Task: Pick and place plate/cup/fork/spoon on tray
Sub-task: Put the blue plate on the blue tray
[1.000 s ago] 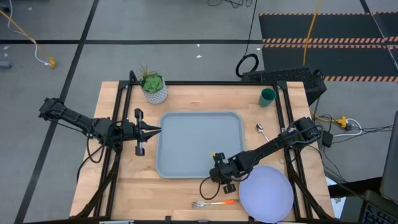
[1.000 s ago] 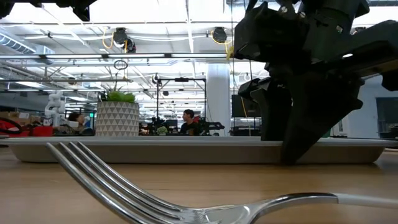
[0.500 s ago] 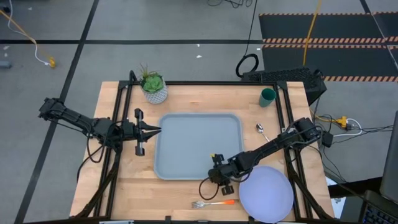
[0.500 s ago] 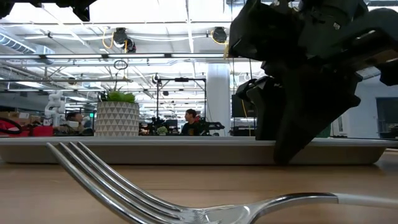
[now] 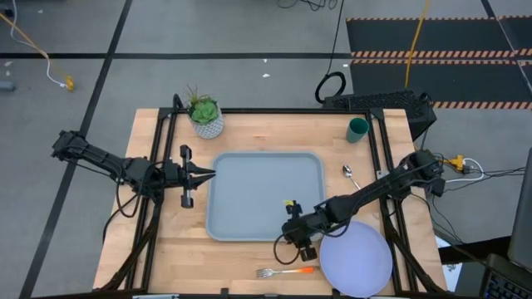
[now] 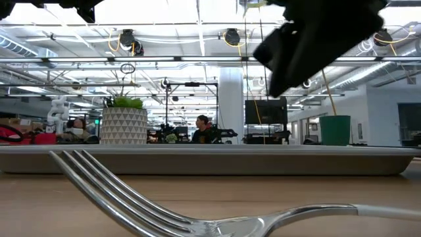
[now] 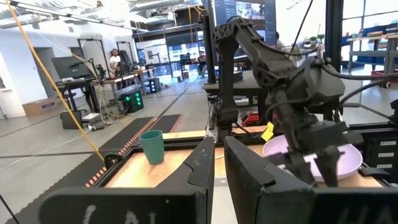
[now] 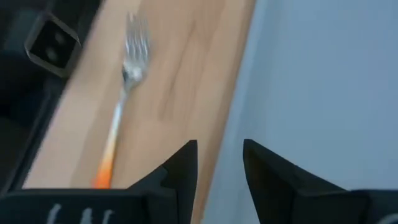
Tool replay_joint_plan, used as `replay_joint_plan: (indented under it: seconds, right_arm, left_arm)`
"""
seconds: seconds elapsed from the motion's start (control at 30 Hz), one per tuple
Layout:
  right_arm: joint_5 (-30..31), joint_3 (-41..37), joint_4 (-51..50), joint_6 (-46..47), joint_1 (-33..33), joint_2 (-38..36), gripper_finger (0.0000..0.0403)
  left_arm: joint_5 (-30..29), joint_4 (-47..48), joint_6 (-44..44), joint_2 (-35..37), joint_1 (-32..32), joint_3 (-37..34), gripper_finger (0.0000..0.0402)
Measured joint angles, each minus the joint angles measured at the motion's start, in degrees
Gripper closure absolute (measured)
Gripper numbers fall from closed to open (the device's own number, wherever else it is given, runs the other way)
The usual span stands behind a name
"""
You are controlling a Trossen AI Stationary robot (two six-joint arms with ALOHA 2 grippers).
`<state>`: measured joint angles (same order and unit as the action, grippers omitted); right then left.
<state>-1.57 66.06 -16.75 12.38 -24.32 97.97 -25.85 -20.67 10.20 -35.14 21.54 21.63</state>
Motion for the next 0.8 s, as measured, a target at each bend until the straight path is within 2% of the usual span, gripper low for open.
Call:
replay_joint_plan:
  seconds: [0.13, 0.3, 0.47, 0.6, 0.8]
  right_arm:
    - [-0.50, 0.00, -12.30, 2.56, 0.88, -4.49, 0.0284]
    - [-5.09, 0.00, -30.23, 8.34, 2.10, -11.00, 0.0284]
    - [-2.43, -0.09, -43.06, 9.51, 1.44, -14.62, 0.0284]
    - [-2.90, -3.66, -45.24, 10.77, 0.61, -15.44, 0.0284]
    - [-11.29, -12.78, -39.73, 14.81, 0.59, -15.49, 0.0284]
  left_arm:
    - [0.00, -0.02, 0.00, 0.02, 0.00, 0.00, 0.0360]
    - [0.00, -0.07, 0.00, 0.01, -0.02, 0.00, 0.0360]
    - [0.00, -0.07, 0.00, 0.00, -0.01, 0.00, 0.0360]
    - [0.03, -0.07, -0.20, 0.00, 0.00, 0.00, 0.0360]
    - [0.31, 0.90, -0.26, 0.00, -0.01, 0.00, 0.0360]
